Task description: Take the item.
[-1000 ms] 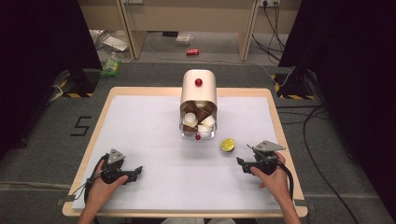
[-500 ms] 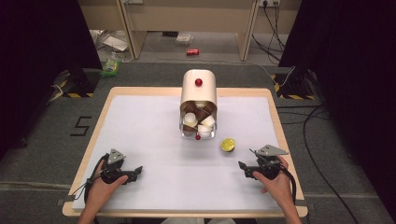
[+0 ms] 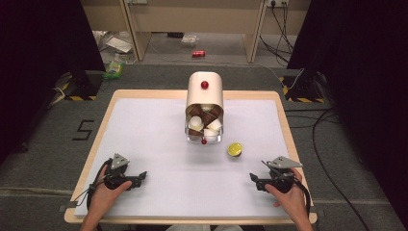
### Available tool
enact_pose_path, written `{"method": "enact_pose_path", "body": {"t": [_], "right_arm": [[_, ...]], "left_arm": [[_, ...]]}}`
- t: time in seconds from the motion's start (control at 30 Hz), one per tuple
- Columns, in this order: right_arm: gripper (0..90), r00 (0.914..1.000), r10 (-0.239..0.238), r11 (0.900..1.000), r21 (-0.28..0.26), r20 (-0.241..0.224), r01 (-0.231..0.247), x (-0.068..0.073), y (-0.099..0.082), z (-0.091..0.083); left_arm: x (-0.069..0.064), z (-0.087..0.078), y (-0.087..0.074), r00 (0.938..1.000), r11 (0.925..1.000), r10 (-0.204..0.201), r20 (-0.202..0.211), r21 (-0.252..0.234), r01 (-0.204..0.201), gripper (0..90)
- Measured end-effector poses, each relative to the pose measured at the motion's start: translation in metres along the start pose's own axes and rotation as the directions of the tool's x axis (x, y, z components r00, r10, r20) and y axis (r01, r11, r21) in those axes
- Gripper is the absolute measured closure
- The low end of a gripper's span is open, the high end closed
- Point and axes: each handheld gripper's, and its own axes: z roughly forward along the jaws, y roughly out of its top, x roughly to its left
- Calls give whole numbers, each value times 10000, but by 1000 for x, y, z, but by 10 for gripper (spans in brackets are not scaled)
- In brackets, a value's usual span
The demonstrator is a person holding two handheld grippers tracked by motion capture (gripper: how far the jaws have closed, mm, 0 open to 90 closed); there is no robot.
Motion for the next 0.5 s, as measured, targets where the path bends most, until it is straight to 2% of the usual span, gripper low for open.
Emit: {"method": "enact_pose_path", "body": {"t": [0.5], "right_arm": [[165,10000,23,9996,265,28,-24,4,-14,-6]], "left_arm": [[0,0,0,10000,10000,8,-9,1,-8,110]]}}
